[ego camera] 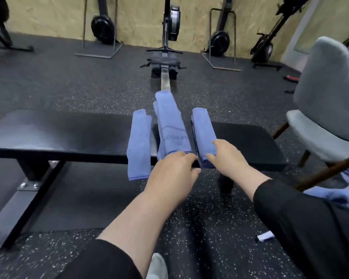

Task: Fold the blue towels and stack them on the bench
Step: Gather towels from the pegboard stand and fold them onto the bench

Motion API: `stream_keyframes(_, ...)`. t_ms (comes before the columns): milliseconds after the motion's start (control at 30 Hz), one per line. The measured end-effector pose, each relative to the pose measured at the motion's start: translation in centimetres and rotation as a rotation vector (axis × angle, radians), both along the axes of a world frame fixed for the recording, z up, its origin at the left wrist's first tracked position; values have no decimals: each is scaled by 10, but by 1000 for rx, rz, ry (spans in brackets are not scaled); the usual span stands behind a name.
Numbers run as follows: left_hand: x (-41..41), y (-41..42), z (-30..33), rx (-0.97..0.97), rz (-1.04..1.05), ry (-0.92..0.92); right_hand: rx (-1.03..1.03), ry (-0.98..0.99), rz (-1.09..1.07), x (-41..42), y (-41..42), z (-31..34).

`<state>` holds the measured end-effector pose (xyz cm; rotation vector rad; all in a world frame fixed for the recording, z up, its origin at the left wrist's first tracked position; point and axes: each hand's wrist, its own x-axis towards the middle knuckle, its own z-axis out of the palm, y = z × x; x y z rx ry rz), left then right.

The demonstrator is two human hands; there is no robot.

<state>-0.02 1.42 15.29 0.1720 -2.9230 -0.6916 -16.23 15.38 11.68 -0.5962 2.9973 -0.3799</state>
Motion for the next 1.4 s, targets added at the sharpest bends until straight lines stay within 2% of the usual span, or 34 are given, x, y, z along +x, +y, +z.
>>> stream_keyframes(300, -4, -4, 5, 25, 2, -5, 171, 52, -2, -36, -35, -54)
stream_keyframes(400, -6, 0, 7, 39, 16, 4, 168, 142, -7, -39, -35, -57)
stream_keyframes(500, -7, 5, 11, 48, 23, -5, 131, 130, -18, -44, -33, -47)
stream_keyframes(633, -8, 9, 14, 45, 24, -31, 29, 236, -59, -61, -17, -3)
stream_keyframes(733, -9, 14, 19, 71, 41, -11, -79, 336, -84, -63, 5, 59)
stream_keyframes(833, -12, 23, 28, 177, 53, 55, -108, 403, -46, -54, 36, 127)
stream_keyframes(1000, -20, 62, 41, 317, -20, 280, -35, 281, 86, 17, 94, 206)
stream_keyframes(1133, -24, 116, 46, 621, -183, 136, -29, 163, 167, 86, 144, 224)
stream_keyframes(1267, -14, 170, 45, 609, -376, 54, -72, 71, 119, 122, 210, 216)
stream_keyframes(1400, -2, 204, 43, 561, -485, 75, -97, -11, 95, 150, 276, 202)
